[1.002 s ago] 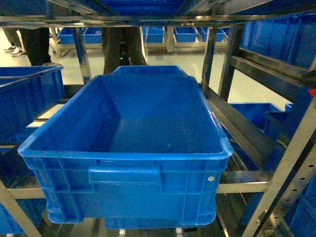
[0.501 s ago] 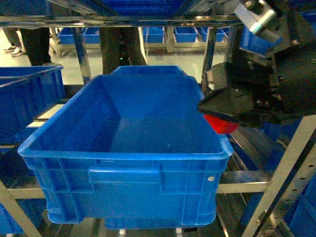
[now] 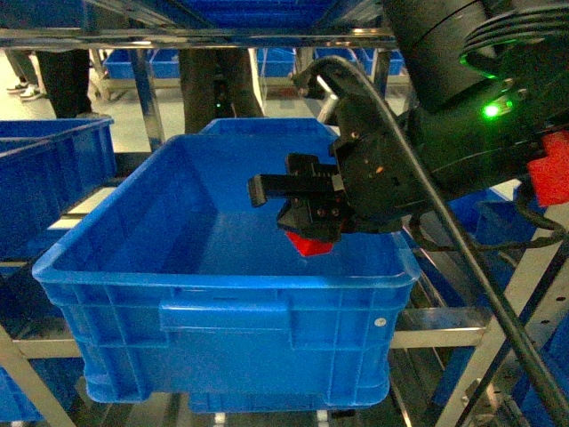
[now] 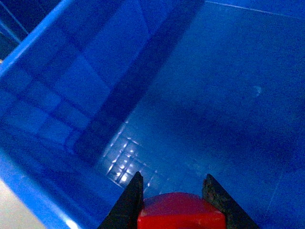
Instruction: Pick red block from blue box to shelf
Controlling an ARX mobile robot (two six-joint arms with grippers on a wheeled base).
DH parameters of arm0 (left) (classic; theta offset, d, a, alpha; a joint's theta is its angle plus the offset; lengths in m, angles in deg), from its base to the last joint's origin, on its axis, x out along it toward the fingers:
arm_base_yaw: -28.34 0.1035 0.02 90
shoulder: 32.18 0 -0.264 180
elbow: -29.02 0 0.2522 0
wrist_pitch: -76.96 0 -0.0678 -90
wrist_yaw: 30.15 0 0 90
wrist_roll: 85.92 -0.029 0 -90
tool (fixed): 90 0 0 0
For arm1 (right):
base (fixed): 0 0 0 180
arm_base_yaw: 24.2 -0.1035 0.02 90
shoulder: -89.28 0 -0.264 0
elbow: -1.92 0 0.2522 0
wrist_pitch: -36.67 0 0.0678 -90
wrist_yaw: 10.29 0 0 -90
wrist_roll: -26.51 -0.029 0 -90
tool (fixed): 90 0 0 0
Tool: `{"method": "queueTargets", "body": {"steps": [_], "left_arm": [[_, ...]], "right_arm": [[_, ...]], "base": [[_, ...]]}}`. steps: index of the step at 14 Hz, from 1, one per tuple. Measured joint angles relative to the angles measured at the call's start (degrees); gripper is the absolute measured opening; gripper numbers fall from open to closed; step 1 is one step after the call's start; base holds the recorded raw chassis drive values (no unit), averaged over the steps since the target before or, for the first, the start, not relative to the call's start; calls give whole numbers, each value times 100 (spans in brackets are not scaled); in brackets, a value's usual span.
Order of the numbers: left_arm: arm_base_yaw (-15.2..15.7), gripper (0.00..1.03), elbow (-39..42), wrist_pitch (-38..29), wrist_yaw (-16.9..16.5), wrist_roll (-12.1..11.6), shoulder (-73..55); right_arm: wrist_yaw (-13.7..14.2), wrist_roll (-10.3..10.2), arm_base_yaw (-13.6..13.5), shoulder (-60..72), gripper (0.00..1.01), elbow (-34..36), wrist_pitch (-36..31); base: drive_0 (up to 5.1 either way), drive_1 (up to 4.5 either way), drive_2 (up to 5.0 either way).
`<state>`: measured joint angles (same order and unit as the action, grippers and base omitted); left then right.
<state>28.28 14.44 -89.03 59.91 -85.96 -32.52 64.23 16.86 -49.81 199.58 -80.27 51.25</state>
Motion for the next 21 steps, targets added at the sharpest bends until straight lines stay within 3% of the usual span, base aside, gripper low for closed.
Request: {"method": "queueTargets", "body": {"steps": [6, 10, 11, 13, 16, 18, 21], "left_arm": [[0, 98, 0, 0, 0, 0, 0], [0, 98, 0, -2, 0, 0, 0], [0, 98, 0, 0, 0, 0, 0], [0, 98, 0, -2, -2, 2, 0], [0, 98, 0, 0, -2, 0, 0], [0, 98, 0, -2, -2, 0, 0], [0, 98, 0, 0, 0, 2, 0]], "right_arm": [[640, 282, -291, 1156, 28, -1325, 315], [1119, 479, -243, 1567, 28, -1473, 297], [1156, 448, -205, 1578, 37, -1541, 210], [872, 354, -205, 1526, 62, -1526, -168], [614, 234, -166, 935, 100, -946, -697], [614, 208, -46, 662, 98, -645, -758], [323, 127, 125, 92, 98, 195, -861]], "base": [[0, 0, 0], [0, 0, 0], [0, 0, 0], [0, 0, 0], [0, 0, 0], [0, 0, 0], [0, 0, 0]]}}
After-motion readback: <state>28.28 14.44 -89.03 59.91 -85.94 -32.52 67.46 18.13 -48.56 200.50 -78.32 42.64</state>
